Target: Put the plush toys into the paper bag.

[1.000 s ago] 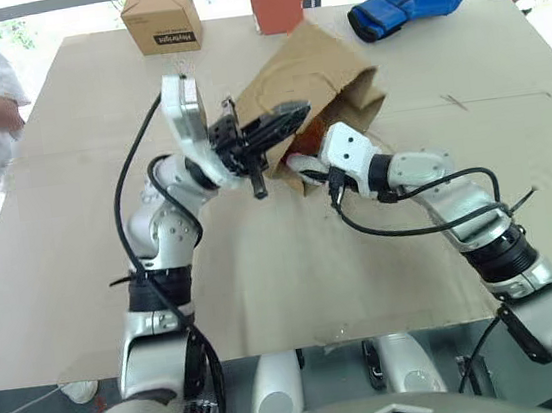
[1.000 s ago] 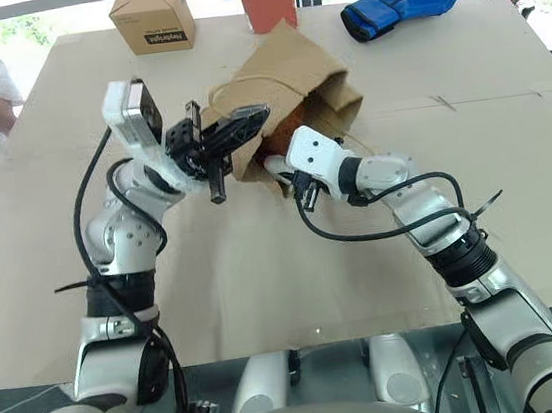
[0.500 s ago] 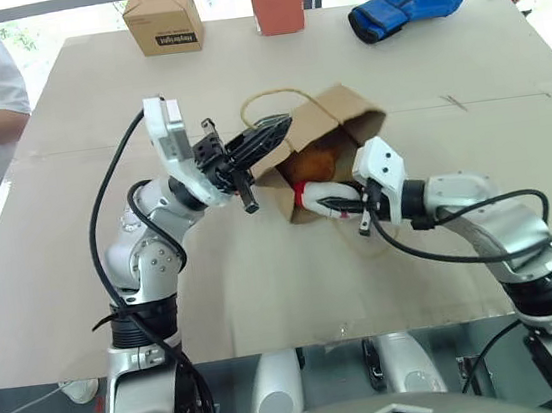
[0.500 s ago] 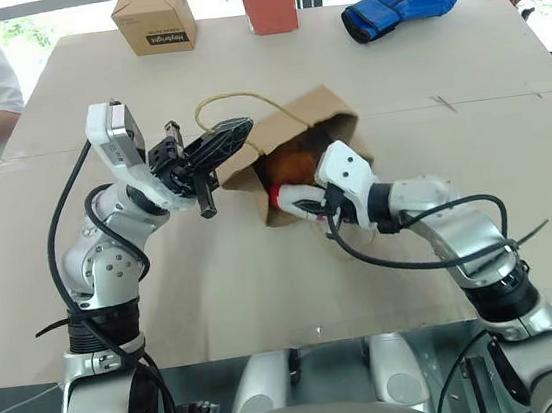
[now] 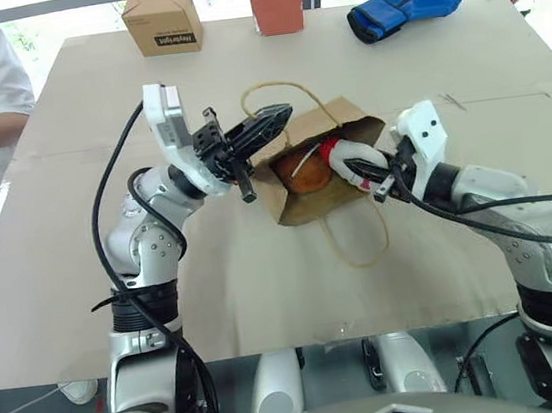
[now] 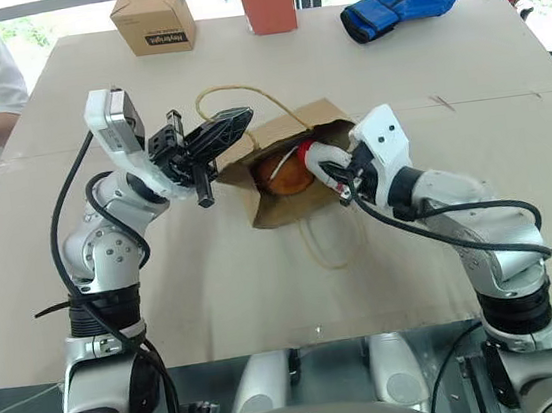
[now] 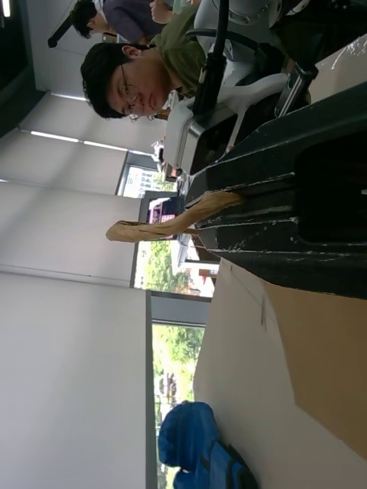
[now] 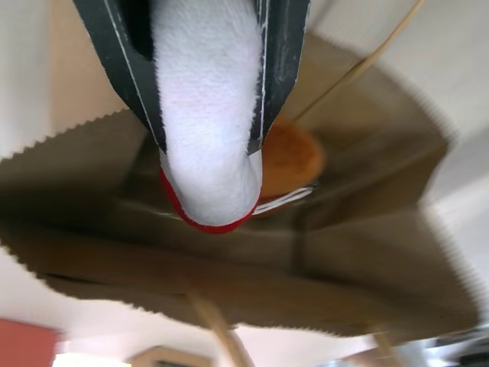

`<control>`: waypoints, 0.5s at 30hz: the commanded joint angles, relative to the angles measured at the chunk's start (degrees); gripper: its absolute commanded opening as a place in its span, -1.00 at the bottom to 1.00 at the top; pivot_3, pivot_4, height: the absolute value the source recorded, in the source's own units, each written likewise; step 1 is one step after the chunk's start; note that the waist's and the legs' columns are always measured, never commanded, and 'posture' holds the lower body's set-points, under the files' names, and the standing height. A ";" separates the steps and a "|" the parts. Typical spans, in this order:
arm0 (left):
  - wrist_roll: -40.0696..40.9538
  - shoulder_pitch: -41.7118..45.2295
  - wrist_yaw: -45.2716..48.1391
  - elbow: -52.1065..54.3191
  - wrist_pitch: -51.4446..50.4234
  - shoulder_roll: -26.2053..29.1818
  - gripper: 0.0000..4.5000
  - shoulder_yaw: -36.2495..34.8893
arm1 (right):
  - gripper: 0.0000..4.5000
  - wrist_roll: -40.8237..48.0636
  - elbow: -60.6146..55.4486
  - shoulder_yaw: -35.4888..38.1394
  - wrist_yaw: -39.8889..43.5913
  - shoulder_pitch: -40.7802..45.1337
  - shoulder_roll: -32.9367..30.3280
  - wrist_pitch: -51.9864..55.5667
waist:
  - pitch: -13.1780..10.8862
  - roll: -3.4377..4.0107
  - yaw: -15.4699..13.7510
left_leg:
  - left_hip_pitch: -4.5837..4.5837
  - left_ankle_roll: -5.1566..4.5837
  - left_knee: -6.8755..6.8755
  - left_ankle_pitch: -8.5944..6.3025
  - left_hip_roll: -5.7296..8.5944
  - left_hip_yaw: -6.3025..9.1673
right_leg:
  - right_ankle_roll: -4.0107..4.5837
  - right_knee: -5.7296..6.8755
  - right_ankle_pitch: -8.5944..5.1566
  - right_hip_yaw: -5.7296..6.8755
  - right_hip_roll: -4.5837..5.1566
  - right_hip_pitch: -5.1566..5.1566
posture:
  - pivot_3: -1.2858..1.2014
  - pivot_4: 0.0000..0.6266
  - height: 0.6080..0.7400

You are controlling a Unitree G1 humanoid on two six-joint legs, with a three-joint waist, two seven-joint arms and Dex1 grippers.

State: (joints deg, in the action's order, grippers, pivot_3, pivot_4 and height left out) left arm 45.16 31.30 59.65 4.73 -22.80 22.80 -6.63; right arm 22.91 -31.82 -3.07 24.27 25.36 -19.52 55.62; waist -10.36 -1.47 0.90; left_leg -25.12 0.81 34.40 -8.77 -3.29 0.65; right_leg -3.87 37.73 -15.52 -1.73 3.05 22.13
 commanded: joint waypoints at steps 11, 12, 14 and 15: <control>2.79 -0.67 -3.56 5.21 -2.24 -2.98 -1.00 -0.45 | -0.32 -15.58 21.20 -15.71 -4.80 9.05 5.36 -17.78 | 0.01 -0.02 0.55 | 0.01 -0.01 -0.02 0.00 0.00 0.01 | -0.01 0.03 0.01 -0.02 -0.03 0.01 | 0.03 -0.52 1.00; 2.86 -0.79 -3.81 5.29 -2.21 -2.93 -1.00 -0.68 | -0.13 -15.83 21.32 -15.57 -4.43 9.04 5.40 -18.31 | 0.01 -0.02 0.45 | 0.00 -0.01 -0.03 0.00 0.00 0.01 | -0.01 0.02 0.00 -0.02 -0.03 0.01 | 0.03 -0.52 1.00; 3.14 -1.02 -4.68 5.12 -2.16 -2.80 -1.00 -1.48 | 0.24 -14.86 19.66 -14.73 -2.82 8.26 4.82 -17.74 | 0.01 -0.01 0.13 | -0.06 -0.01 -0.03 0.00 0.00 0.01 | -0.02 0.00 0.01 -0.02 -0.02 0.03 | 0.03 -0.52 1.00; 3.24 -1.11 -5.04 5.01 -2.13 -2.75 -1.00 -1.78 | 0.50 -14.07 18.58 -14.21 -1.92 7.71 4.53 -17.10 | 0.01 -0.01 0.05 | -0.07 -0.01 -0.03 0.00 0.00 0.00 | -0.02 -0.01 0.01 -0.02 -0.02 0.03 | 0.03 -0.52 1.00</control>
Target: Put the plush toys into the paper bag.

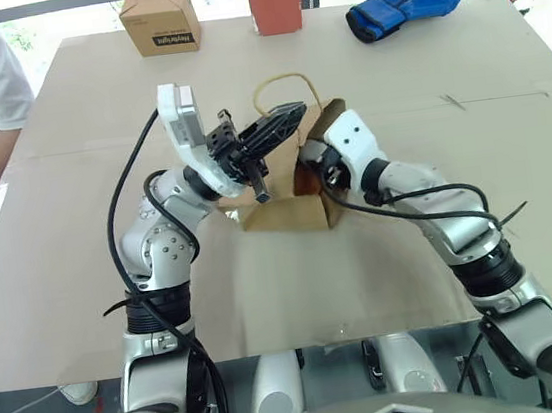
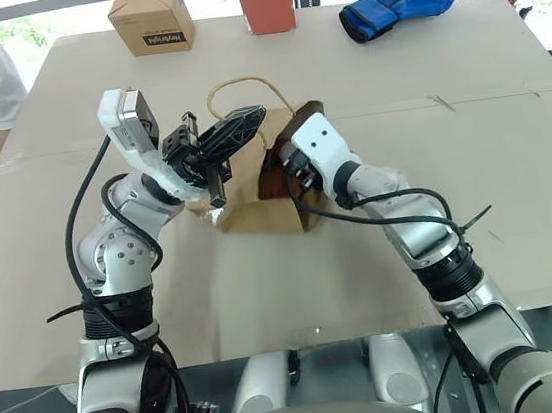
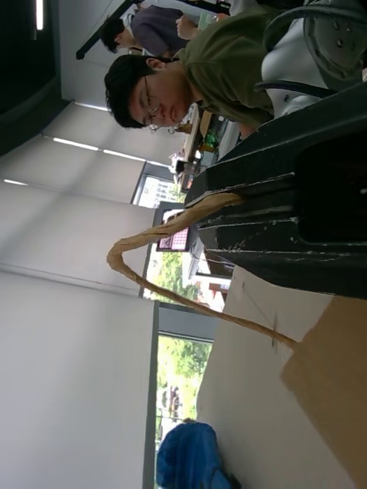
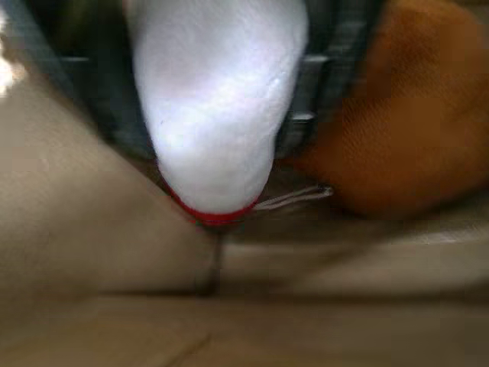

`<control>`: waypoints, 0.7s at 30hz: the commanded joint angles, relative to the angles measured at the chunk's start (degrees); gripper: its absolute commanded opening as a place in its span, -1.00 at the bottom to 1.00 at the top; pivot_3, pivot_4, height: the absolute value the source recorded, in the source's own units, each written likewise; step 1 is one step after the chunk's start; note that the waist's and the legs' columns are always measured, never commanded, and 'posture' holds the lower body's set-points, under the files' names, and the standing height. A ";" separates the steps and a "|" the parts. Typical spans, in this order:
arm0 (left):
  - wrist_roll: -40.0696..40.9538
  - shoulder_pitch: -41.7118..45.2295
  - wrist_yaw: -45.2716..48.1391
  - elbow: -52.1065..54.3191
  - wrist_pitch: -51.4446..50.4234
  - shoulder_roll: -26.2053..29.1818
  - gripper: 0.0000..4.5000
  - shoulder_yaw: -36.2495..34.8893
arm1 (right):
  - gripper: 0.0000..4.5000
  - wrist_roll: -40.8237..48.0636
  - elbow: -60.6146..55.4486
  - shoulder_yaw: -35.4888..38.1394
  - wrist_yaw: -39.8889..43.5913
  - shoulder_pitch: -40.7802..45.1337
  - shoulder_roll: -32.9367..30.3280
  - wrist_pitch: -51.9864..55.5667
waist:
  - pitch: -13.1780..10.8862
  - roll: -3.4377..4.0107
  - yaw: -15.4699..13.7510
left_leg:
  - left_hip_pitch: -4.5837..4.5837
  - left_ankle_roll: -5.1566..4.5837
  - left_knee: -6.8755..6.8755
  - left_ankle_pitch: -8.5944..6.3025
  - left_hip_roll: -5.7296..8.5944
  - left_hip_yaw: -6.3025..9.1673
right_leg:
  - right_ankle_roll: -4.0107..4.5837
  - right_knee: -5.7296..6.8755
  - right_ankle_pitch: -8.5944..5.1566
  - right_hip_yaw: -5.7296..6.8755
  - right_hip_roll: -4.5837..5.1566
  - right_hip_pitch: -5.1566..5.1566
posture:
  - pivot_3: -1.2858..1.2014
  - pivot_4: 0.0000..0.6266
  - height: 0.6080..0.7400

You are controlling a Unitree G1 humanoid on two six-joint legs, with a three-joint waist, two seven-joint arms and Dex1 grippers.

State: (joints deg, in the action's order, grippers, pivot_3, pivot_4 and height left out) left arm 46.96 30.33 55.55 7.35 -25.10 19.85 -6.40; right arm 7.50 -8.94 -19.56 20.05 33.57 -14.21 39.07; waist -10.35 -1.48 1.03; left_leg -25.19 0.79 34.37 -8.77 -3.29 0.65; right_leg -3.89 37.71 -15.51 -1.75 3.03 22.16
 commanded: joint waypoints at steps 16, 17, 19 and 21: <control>1.35 -0.47 -0.81 -0.66 2.80 1.55 -1.00 -6.29 | 0.89 27.14 -27.70 31.07 6.44 -19.11 -11.79 28.59 | 0.00 -0.01 -0.23 | 0.02 0.00 0.04 0.00 0.00 0.01 | 0.04 0.01 -0.01 0.01 0.01 -0.03 | 0.03 -0.52 1.00; 1.70 -0.20 -0.73 -1.00 2.80 1.67 -1.00 -6.71 | 0.89 27.90 -27.20 31.72 5.62 -20.78 -10.71 30.08 | 0.01 -0.03 -0.26 | 0.02 0.00 0.04 0.00 0.00 0.01 | 0.04 0.01 -0.01 0.00 0.01 -0.03 | 0.03 -0.52 1.00; 1.88 -0.06 -0.55 -1.27 2.75 2.04 -1.00 -7.19 | 0.89 28.51 -25.66 32.74 3.57 -22.83 -8.38 31.69 | 0.02 -0.04 -0.19 | 0.02 0.00 0.04 0.00 0.00 0.01 | 0.04 0.01 -0.01 -0.01 0.01 -0.02 | 0.03 -0.52 1.00; 1.78 -0.15 0.07 -1.41 2.65 2.52 -1.00 -7.51 | 0.89 29.81 -24.04 34.22 2.01 -22.74 -5.47 32.82 | 0.01 -0.02 0.01 | 0.02 0.00 0.04 0.00 0.00 0.00 | 0.03 0.02 -0.01 -0.02 0.00 -0.02 | 0.03 -0.52 1.00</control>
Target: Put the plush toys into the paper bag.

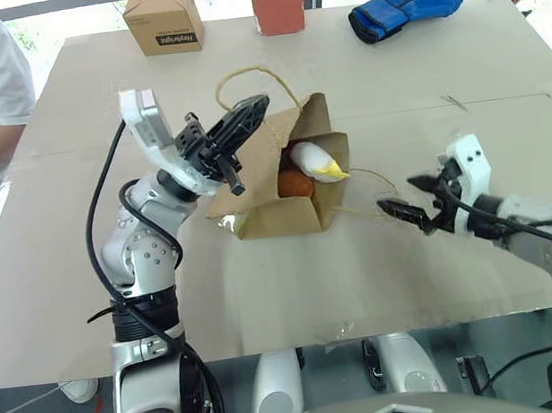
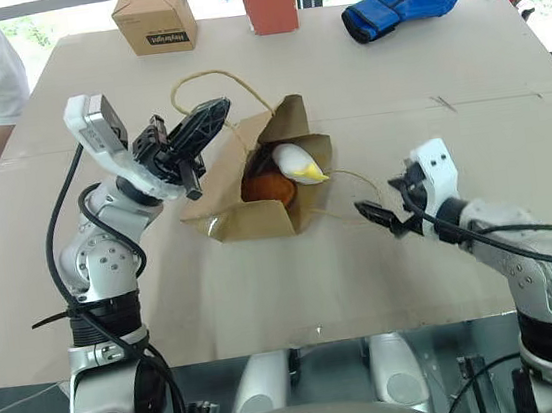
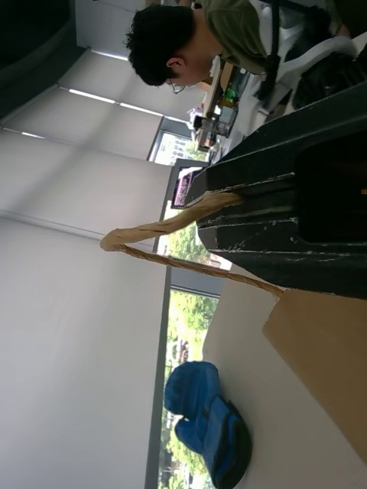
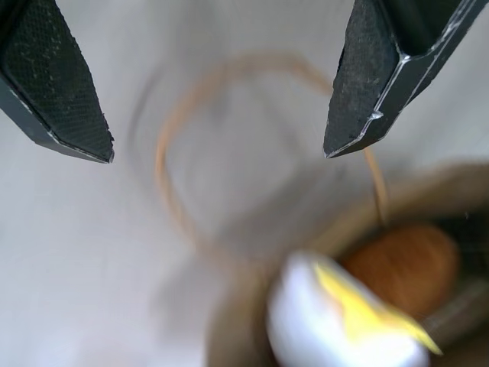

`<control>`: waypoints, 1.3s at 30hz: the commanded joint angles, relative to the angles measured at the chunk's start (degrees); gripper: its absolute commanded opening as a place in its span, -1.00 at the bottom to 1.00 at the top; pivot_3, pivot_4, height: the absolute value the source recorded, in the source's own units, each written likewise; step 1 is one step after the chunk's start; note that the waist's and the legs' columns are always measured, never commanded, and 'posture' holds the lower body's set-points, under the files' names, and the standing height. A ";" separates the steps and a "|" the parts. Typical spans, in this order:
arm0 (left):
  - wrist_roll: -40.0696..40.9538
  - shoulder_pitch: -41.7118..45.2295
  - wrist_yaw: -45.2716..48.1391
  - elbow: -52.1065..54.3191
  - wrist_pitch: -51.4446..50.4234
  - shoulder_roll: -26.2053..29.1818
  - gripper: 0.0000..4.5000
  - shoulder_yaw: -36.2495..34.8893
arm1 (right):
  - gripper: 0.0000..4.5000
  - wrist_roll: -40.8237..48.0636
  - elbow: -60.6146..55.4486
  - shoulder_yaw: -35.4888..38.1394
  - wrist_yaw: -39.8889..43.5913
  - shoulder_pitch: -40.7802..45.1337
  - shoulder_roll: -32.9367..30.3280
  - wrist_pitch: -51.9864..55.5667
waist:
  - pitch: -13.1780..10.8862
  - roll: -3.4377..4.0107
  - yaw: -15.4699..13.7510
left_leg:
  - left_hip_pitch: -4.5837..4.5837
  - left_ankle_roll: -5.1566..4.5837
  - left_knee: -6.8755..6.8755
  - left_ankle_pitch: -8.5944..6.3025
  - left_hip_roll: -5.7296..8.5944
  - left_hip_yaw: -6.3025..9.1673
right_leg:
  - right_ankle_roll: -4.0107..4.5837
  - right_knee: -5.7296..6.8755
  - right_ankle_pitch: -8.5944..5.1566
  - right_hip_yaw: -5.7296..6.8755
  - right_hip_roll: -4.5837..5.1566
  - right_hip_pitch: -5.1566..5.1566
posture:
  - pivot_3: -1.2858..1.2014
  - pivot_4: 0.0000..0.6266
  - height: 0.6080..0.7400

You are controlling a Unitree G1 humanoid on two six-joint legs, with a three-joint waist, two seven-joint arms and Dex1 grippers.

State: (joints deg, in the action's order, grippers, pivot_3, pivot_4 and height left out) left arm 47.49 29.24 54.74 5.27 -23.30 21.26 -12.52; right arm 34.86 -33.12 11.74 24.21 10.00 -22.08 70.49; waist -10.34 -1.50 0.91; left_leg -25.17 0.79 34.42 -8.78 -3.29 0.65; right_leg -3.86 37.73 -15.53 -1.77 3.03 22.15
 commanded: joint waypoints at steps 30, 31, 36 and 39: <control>1.95 14.26 3.32 -11.87 -2.70 5.12 -1.00 -2.18 | -0.93 59.88 -1.61 8.18 -21.65 15.00 4.55 -15.85 | 0.00 0.01 0.03 | -0.05 -0.02 0.03 0.00 0.01 0.02 | -0.02 -0.01 0.01 0.00 -0.01 -0.01 | 0.03 -0.52 1.00; 1.38 15.85 4.34 -13.81 -2.81 5.45 -1.00 -1.75 | -0.93 61.79 -1.85 7.55 -23.53 15.76 3.58 -17.35 | -0.01 0.01 0.01 | -0.06 -0.02 0.02 0.00 0.01 0.02 | -0.02 -0.03 0.01 0.00 -0.01 -0.01 | 0.03 -0.52 1.00; -6.69 22.53 9.67 -25.92 -3.10 6.96 -1.00 5.04 | -0.93 62.66 -1.80 3.98 -31.27 16.99 -1.76 -21.66 | 0.00 0.01 -0.03 | -0.53 -0.03 0.22 0.01 0.01 0.16 | -0.04 0.13 0.02 0.10 -0.06 0.38 | 0.03 -0.52 1.00; -15.53 24.46 11.68 -35.65 3.40 5.74 -1.00 10.31 | -0.93 55.26 -0.71 1.07 -34.22 15.16 -3.37 -22.44 | 0.01 0.01 -0.12 | -0.54 -0.03 0.24 0.01 0.02 0.13 | -0.04 0.12 0.02 0.08 -0.05 0.38 | 0.03 -0.52 1.00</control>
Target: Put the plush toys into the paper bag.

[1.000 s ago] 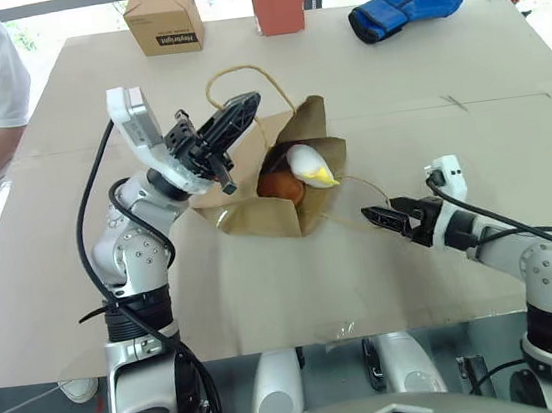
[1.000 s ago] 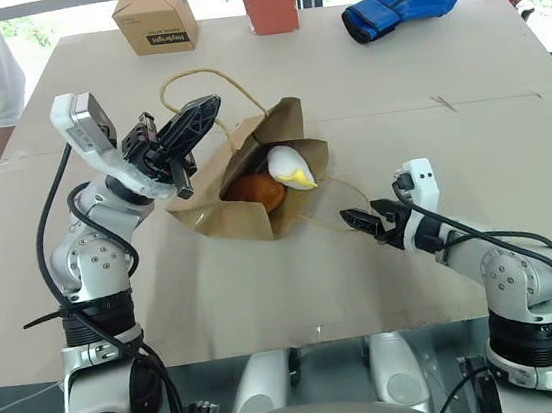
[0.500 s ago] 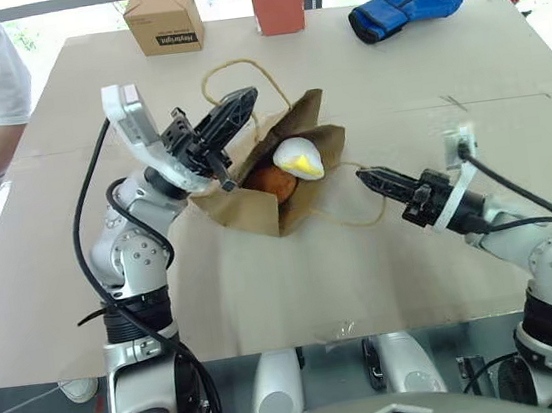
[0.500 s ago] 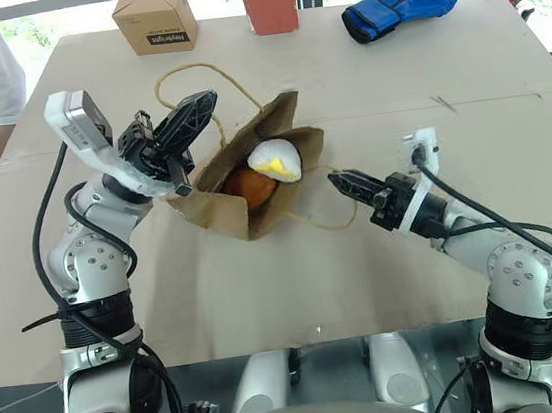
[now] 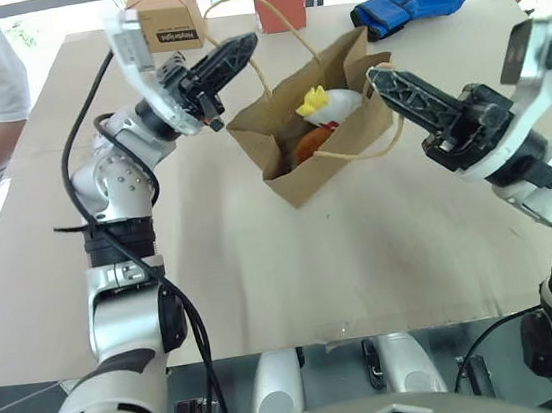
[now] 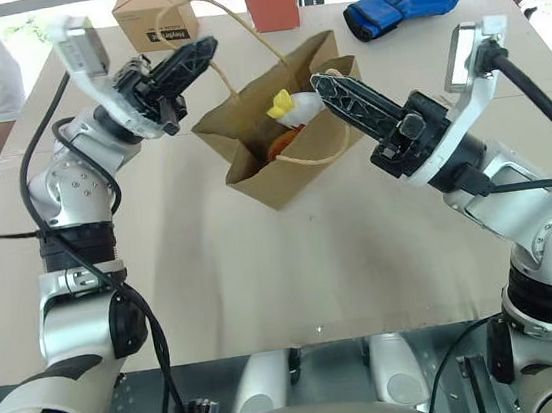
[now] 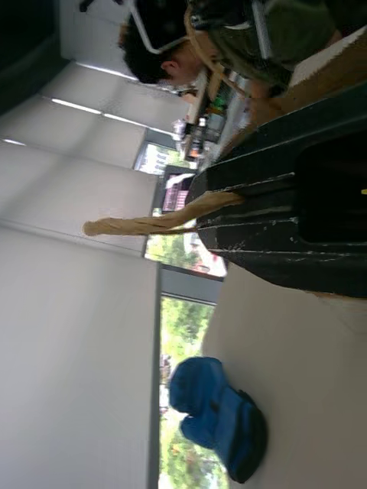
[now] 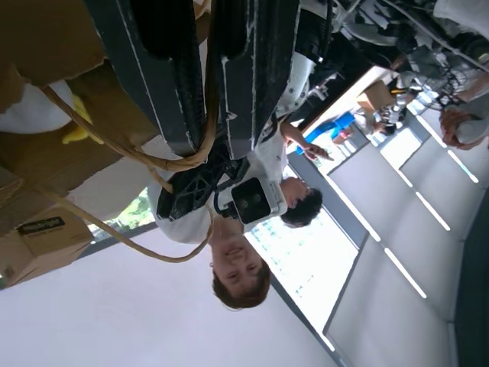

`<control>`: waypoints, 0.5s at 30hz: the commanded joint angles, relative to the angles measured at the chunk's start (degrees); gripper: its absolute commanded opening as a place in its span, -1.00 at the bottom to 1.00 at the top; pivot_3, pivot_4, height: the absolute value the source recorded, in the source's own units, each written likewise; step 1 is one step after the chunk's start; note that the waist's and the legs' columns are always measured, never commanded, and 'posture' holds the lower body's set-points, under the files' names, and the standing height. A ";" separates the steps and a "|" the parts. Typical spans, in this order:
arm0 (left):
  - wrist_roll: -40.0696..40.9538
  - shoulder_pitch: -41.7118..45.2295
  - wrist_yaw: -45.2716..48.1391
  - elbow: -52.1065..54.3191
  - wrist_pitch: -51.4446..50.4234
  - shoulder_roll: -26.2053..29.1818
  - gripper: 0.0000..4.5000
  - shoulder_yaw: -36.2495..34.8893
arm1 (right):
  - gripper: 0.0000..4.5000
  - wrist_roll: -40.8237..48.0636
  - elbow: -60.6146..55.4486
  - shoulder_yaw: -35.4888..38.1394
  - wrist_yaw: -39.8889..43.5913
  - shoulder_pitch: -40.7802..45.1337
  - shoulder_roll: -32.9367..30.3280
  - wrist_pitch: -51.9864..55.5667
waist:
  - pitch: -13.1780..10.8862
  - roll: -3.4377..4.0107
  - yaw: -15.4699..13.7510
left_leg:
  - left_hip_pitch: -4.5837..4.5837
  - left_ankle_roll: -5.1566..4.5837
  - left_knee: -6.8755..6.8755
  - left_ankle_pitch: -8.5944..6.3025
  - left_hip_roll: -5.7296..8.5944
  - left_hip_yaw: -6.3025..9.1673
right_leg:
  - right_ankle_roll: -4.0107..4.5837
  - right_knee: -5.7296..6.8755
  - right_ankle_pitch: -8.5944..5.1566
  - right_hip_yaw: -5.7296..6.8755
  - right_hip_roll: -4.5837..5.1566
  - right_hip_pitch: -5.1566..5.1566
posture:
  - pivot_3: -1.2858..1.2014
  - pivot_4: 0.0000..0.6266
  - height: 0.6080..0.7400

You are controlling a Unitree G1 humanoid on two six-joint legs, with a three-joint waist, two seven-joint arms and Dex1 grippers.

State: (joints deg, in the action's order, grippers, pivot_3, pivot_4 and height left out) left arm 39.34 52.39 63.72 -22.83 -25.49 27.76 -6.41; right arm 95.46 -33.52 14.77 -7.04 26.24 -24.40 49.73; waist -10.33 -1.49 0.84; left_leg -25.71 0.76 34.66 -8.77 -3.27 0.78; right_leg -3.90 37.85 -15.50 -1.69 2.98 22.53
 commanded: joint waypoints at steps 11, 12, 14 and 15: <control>-4.63 0.95 7.13 -10.21 2.45 1.58 0.55 -3.37 | 0.41 -5.67 -5.43 2.43 2.65 -6.03 -12.09 -2.95 | -0.01 0.00 -0.01 | -0.26 -0.01 0.02 0.00 -0.02 0.05 | 0.00 0.04 0.00 0.03 -0.01 0.25 | 0.03 -0.52 1.00; -4.01 -0.53 7.88 -8.40 0.63 2.92 0.78 -3.92 | 0.41 -2.99 -6.26 4.51 4.03 -7.93 -14.23 -2.85 | -0.01 -0.01 0.07 | -0.27 -0.01 0.02 0.00 -0.02 0.05 | 0.00 0.02 0.00 0.03 0.00 0.23 | 0.03 -0.52 1.00; -2.96 -4.32 9.00 -3.64 -1.95 4.88 0.98 -4.39 | 0.41 -0.46 -6.58 8.50 6.88 -11.84 -17.96 -2.56 | -0.01 0.00 0.13 | -0.25 -0.01 0.02 0.00 -0.02 0.04 | 0.00 0.02 0.00 0.02 0.01 0.22 | 0.03 -0.52 1.00; -2.55 -6.01 9.03 -1.53 -3.15 5.49 0.98 -4.49 | 0.41 -0.40 -6.40 10.17 8.22 -13.62 -19.51 -2.46 | -0.01 0.00 0.10 | -0.23 -0.01 0.01 0.00 -0.02 0.04 | 0.00 0.03 0.00 0.02 0.01 0.20 | 0.03 -0.52 1.00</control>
State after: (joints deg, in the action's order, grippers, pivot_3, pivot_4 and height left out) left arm 34.57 48.04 71.55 -29.53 -26.40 32.09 -9.71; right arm 92.80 -38.20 20.32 -1.70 14.15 -41.91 48.03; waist -10.34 -1.50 0.94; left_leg -25.93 0.75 34.67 -8.77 -3.31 0.82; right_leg -3.90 37.88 -15.50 -1.67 2.99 22.72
